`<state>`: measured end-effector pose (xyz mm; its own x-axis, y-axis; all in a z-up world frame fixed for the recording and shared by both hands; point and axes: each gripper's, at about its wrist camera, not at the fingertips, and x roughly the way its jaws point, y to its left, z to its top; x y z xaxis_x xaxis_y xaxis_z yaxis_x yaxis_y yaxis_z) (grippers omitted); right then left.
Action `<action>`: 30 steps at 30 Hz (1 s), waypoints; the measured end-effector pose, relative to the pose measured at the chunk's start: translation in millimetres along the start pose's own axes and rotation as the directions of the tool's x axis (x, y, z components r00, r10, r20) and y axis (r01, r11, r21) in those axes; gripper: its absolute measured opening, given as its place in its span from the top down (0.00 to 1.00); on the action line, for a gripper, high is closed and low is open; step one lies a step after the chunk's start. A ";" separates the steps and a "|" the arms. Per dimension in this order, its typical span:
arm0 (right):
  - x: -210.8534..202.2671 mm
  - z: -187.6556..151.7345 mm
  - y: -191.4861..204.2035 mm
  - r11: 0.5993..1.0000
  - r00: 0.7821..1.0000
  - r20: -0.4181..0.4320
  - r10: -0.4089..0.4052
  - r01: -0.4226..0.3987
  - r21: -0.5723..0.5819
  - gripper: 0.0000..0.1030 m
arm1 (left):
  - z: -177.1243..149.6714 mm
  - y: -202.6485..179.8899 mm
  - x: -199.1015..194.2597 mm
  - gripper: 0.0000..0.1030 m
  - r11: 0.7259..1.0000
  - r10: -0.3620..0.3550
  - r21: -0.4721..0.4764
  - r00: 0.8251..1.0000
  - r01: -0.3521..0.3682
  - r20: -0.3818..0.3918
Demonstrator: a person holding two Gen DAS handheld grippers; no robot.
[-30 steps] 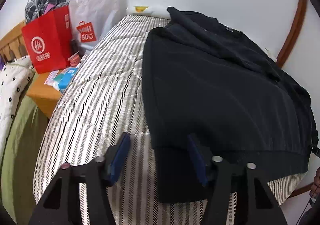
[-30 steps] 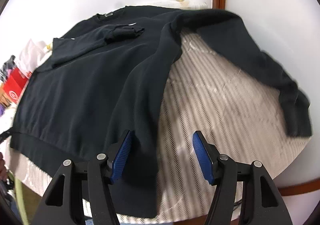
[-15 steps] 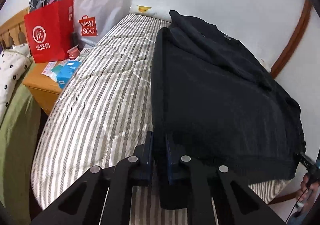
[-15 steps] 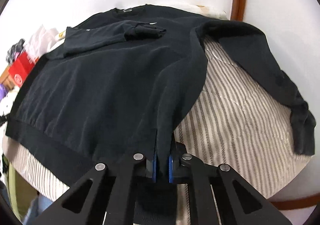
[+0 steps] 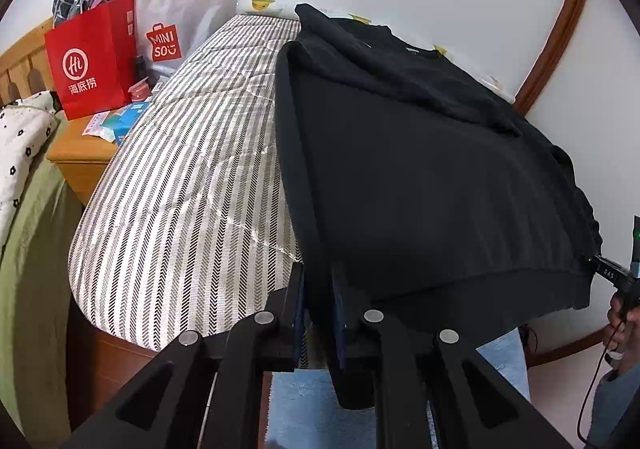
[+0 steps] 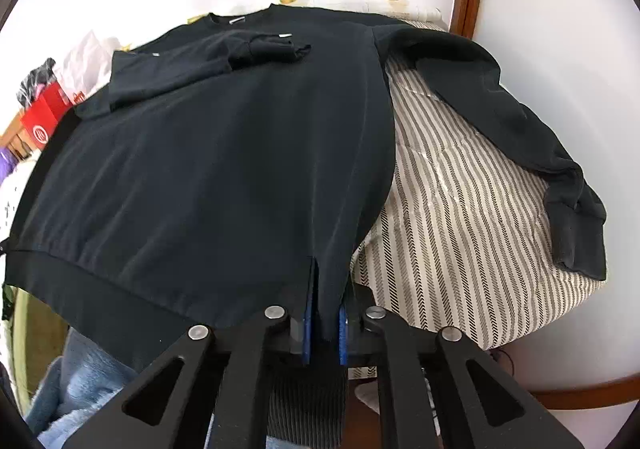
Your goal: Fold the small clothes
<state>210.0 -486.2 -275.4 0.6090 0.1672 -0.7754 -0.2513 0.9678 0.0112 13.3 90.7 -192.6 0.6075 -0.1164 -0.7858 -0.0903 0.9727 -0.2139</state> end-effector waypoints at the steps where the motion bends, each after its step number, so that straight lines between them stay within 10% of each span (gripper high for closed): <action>1: -1.4 3.1 0.8 1.000 1.000 0.002 -0.014 0.014 -0.009 0.84 | 1.8 0.8 -0.4 0.85 1.000 0.000 -0.006 1.000 0.000 -0.006; 8: -40.3 50.9 7.2 0.997 0.986 0.153 -0.072 0.075 -0.014 0.55 | 36.2 4.9 -13.8 0.77 0.998 0.067 0.003 0.996 -0.067 0.054; 15: -25.7 143.1 77.3 0.993 0.973 0.210 0.093 -0.074 -0.093 0.54 | 90.4 11.9 1.1 0.75 0.996 0.091 -0.013 0.994 -0.091 0.059; 20: 0.1 213.2 155.1 0.959 0.949 0.224 0.222 -0.172 -0.223 0.54 | 132.6 9.2 18.5 0.43 0.992 0.125 0.016 0.988 -0.127 0.092; 30: 72.3 308.1 301.4 0.882 0.919 0.156 0.362 -0.283 -0.376 0.54 | 177.0 21.3 79.6 0.48 0.990 0.132 0.045 0.991 -0.134 0.036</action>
<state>410.1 -124.5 -133.5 0.5865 0.5330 -0.6099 -0.6772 0.7358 -0.0081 199.4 137.7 -157.0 0.6185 0.0209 -0.7855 -0.1353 0.9875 -0.0803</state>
